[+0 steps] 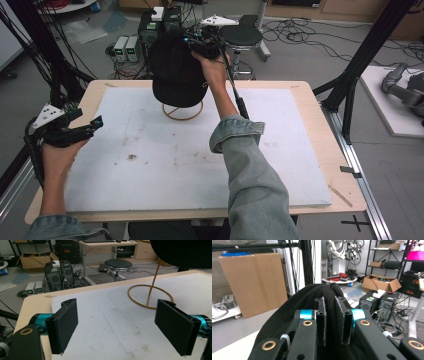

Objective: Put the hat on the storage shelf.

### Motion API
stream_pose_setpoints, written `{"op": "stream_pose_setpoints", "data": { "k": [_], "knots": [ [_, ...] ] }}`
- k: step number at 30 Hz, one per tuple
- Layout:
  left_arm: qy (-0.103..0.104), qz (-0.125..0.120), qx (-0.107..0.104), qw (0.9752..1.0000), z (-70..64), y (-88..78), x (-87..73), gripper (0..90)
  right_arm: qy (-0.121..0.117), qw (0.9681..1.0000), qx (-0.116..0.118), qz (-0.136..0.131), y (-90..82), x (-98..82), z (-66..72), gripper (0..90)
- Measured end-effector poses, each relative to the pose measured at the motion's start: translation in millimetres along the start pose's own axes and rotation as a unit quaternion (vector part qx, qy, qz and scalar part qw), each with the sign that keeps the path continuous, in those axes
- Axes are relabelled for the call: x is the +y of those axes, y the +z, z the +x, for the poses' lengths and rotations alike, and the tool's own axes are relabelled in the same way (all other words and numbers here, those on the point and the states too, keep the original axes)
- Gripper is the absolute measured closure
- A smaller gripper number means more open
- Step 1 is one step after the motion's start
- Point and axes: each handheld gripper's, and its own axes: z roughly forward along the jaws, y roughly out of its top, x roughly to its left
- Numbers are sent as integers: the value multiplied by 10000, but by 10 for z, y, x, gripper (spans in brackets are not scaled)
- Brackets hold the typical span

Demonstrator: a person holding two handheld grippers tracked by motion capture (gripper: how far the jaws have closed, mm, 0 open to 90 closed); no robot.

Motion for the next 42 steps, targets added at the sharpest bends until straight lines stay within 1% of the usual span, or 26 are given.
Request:
{"op": "stream_pose_setpoints", "data": {
  "k": [10, 13, 19, 23, 28, 39, 42],
  "knots": [
    [-1, -2, -9, 10000, -5, 4, -1, 192, 67, 9999, -73, 108, 74, -58, -1, 788],
    [6, -2, -15, 10000, -8, 6, 0, 191, 94, 9997, -67, 196, 106, -84, 7, 782],
    [5, -11, -9, 10000, -5, 5, -1, 191, 161, 9996, -40, 249, 144, -114, 16, 764],
    [3, -7, -15, 10000, -9, 7, 0, 191, 231, 9993, -48, 301, 154, -130, 7, 725],
    [10, -5, -18, 10000, -11, 7, 1, 192, 224, 9992, -61, 336, 161, -136, 11, 696],
    [-1, -14, -13, 10000, -14, 8, 1, 192, 218, 9990, -140, 367, 154, -135, 4, 655],
    [7, -6, -16, 10000, -14, 8, 2, 192, 229, 9989, -172, 380, 147, -132, 2, 658]
  ]
}}
